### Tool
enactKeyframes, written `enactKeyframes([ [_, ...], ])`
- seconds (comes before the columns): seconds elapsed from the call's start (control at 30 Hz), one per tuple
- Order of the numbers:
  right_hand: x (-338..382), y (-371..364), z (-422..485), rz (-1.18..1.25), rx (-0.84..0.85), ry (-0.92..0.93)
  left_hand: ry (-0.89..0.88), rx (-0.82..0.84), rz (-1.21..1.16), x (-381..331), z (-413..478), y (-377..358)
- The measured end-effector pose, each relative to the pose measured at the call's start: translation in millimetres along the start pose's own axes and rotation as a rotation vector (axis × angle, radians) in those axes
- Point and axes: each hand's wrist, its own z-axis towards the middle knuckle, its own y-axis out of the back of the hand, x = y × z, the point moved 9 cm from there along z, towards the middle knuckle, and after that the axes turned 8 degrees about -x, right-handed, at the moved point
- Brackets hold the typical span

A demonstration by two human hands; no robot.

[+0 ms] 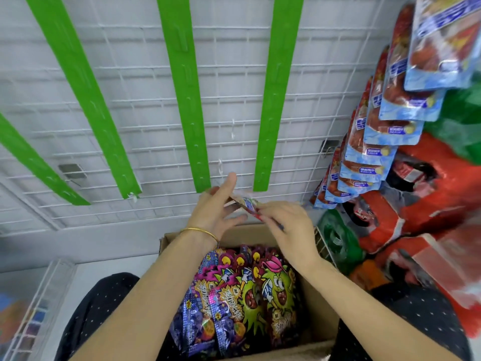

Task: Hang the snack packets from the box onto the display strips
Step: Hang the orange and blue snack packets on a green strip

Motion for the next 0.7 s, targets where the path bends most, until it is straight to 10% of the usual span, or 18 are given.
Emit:
enactKeyframes([
  [0.13,27.0,12.7,-1.7,-0.046,0.008,0.267,-0.119,-0.118,0.070,-21.7,-0.3,-7.7],
  [0.43,-38.7,69.1,68.9,0.385,-0.003,-0.512,-0.334,0.186,0.375,-62.1,-19.0,-78.9],
  [0.7,-55.4,172.6,150.2,0.414,-0.312,-0.419,-0.628,0.407,0.489,-135.2,-58.0,-217.3],
])
